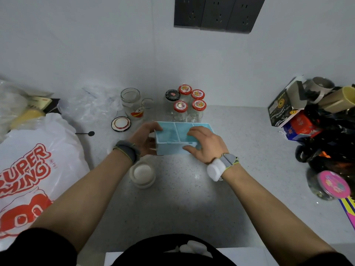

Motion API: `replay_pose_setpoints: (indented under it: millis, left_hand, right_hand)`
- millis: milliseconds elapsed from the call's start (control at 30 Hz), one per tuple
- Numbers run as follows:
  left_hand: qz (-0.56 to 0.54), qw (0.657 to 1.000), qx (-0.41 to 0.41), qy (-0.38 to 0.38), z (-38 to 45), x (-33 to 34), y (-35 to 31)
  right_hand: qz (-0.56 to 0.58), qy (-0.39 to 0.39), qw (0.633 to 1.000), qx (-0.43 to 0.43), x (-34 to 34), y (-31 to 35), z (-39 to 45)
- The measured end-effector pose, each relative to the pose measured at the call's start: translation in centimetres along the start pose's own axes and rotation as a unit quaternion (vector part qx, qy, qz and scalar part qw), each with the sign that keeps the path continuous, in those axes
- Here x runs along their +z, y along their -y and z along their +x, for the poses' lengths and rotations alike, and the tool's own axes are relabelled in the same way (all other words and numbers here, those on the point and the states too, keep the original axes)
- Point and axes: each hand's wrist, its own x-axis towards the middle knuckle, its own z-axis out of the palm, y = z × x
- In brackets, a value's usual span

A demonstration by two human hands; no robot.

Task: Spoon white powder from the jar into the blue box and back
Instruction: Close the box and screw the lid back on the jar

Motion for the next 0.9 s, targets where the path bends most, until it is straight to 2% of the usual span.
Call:
replay_pose_setpoints:
  millis: [67, 167, 333, 467, 567, 733, 900]
  left_hand:
    - [0.023, 1.000, -0.002, 0.007, 0.4, -0.5, 0.1]
    - [0.044, 0.999, -0.017, -0.002, 1.3, -0.7, 0.4]
    - [0.067, 0.997, -0.008, -0.031, 3.6, -0.6, 1.5]
    - [0.197, 0.976, 0.028, -0.087, 5.9, -0.2, 2.3]
    - [0.275, 0.955, 0.062, -0.096, 7.0, -0.9, 3.2]
    - [0.299, 0.939, 0.106, -0.130, 7.8, -1.5, 4.9]
    - [0.430, 0.881, 0.131, -0.147, 7.2, -1.7, 4.7]
  right_hand:
    - [0.008, 0.098, 0.994, 0.046, 0.3, -1.2, -0.1]
    - [-0.013, 0.185, 0.981, 0.052, 1.3, -3.0, 0.5]
    - [-0.027, 0.232, 0.971, 0.049, 3.3, -3.9, 1.7]
    - [-0.075, 0.295, 0.951, 0.061, 5.3, -4.1, 2.4]
    - [-0.081, 0.309, 0.945, 0.073, 6.6, -4.1, 2.8]
    - [-0.102, 0.307, 0.944, 0.068, 7.6, -4.0, 2.6]
    - [-0.063, 0.282, 0.955, 0.060, 7.1, -3.5, 2.3]
